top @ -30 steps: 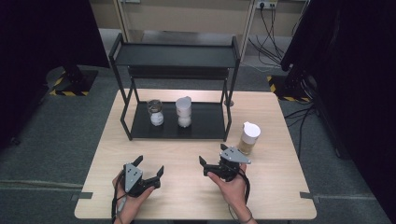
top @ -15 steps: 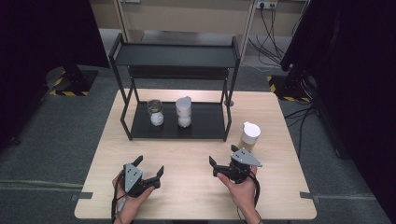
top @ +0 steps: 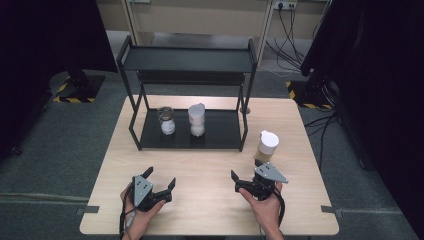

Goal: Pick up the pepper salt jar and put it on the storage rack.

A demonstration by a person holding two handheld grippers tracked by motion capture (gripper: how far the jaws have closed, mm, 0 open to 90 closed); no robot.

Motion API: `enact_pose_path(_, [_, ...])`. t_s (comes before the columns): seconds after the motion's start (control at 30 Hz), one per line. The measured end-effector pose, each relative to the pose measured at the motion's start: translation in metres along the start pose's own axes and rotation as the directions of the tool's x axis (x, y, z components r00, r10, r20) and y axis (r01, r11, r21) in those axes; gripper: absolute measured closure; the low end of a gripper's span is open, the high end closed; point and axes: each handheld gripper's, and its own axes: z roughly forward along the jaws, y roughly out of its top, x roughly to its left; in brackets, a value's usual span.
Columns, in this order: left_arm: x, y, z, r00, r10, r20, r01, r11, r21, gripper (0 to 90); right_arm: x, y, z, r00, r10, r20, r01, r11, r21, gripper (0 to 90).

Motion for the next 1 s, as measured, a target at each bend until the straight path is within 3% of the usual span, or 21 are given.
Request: enact_pose_path(1.0, [0.000, 0.000, 0.000, 1.0000, 0.001, -0.003, -0.001, 1.0000, -0.004, 10.1, -0.026, -0.009, -0.010, 0.9920, 0.054, 0.114, -0.054, 0.999, -0.004, 3.0])
